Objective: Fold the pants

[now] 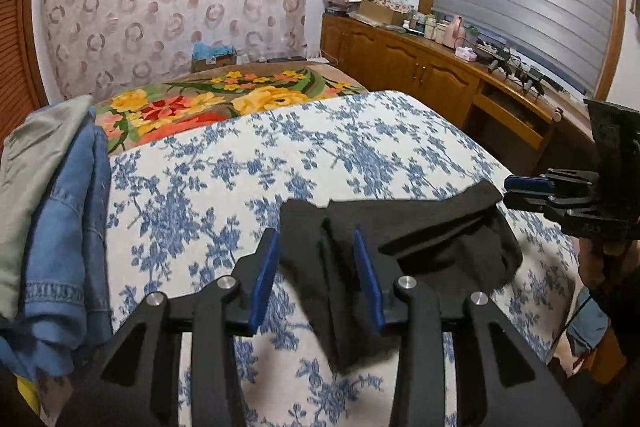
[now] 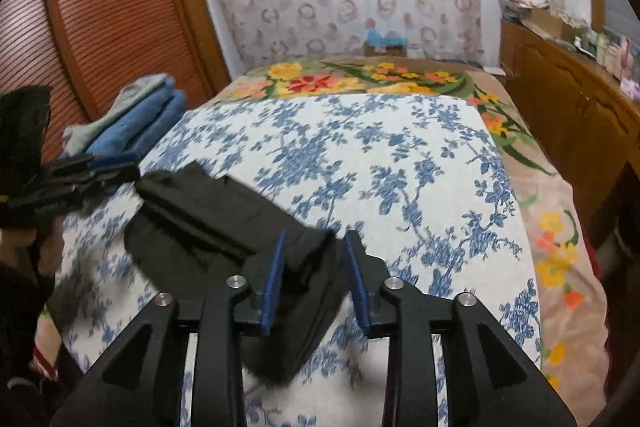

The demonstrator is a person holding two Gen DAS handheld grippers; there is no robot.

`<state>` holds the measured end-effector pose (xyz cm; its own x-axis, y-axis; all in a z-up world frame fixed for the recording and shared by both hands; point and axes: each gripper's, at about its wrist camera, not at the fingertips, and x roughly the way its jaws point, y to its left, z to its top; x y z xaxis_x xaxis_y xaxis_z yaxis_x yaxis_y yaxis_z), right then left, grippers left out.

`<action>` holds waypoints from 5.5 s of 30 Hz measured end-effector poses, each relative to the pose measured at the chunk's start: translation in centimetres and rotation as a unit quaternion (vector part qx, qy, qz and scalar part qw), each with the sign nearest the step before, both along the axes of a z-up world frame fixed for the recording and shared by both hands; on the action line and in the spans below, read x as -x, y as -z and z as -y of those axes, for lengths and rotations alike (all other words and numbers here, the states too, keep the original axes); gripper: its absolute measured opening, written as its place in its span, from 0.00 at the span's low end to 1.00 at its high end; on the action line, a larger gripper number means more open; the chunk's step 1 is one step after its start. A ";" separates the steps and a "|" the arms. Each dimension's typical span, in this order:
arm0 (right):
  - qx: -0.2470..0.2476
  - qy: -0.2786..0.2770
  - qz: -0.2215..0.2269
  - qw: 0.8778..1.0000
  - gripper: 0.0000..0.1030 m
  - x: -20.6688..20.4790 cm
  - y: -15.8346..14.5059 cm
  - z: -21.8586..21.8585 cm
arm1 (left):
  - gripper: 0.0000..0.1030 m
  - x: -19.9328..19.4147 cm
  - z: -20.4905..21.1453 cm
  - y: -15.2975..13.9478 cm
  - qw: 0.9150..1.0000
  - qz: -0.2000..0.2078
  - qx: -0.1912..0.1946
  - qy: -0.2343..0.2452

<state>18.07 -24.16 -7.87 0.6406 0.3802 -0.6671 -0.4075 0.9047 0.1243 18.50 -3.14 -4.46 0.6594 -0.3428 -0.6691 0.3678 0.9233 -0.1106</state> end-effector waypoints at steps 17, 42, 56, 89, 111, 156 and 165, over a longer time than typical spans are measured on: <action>0.065 -0.003 -0.015 0.998 0.38 -4.5 2.5 -2.0 | 0.36 -0.7 1.2 1.6 1.000 -0.027 -0.011 0.008; 0.002 0.011 -0.082 0.997 0.33 4.7 4.0 -0.1 | 0.36 3.4 0.8 3.7 0.998 -0.055 0.004 0.002; 0.077 0.003 -0.023 0.997 0.02 5.2 3.0 -0.1 | 0.03 3.8 0.5 2.5 1.000 -0.014 0.026 -0.006; 0.010 0.055 -0.063 0.996 0.47 -1.9 3.8 1.3 | 0.41 -2.4 1.8 3.4 0.998 -0.065 0.000 -0.025; 0.032 0.038 -0.058 0.997 0.33 -2.4 4.4 -0.3 | 0.41 -3.1 1.2 4.9 0.996 -0.083 0.021 -0.028; 0.005 -0.131 0.123 0.984 0.06 -6.3 -9.7 -14.4 | 0.04 1.0 -12.5 -8.2 0.985 0.110 0.054 -0.125; 0.012 -0.168 0.146 0.975 0.06 -9.6 -11.4 -18.8 | 0.04 0.8 -15.8 -8.9 0.978 0.124 0.049 -0.158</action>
<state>27.67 -5.39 3.54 0.6467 0.5883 -0.4854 -0.6963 0.7152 -0.0608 17.71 12.68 4.41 0.8808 -0.1503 -0.4490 0.0921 0.9846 -0.1488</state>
